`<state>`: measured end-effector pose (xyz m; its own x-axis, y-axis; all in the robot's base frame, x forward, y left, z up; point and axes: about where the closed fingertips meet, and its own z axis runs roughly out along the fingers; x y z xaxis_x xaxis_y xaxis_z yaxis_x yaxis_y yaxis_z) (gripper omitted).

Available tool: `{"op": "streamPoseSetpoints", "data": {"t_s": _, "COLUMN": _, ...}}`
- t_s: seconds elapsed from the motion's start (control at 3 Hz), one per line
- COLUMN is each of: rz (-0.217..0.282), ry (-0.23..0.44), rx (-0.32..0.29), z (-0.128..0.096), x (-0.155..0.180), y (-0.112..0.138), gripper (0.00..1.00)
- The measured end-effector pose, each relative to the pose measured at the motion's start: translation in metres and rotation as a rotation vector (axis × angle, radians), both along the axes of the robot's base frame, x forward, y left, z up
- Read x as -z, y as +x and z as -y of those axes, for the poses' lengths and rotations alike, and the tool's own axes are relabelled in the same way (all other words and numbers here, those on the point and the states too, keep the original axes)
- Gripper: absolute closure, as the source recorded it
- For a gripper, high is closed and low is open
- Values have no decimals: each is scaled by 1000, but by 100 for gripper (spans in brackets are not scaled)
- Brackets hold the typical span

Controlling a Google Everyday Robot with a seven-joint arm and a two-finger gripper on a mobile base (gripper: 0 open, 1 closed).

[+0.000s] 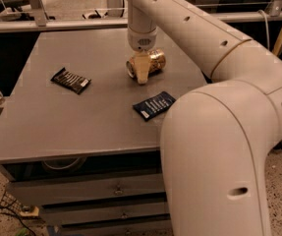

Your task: Place orange can upright

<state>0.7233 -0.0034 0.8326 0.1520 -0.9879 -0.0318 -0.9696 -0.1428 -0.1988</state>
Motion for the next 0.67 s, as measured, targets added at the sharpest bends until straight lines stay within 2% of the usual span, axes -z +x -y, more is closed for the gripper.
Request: {"op": "streamPoseSetpoints", "data": {"t_s": 0.67, "rz": 0, "ry": 0, "rx": 0, "z": 0, "x": -2, "y": 0, "gripper": 96}}
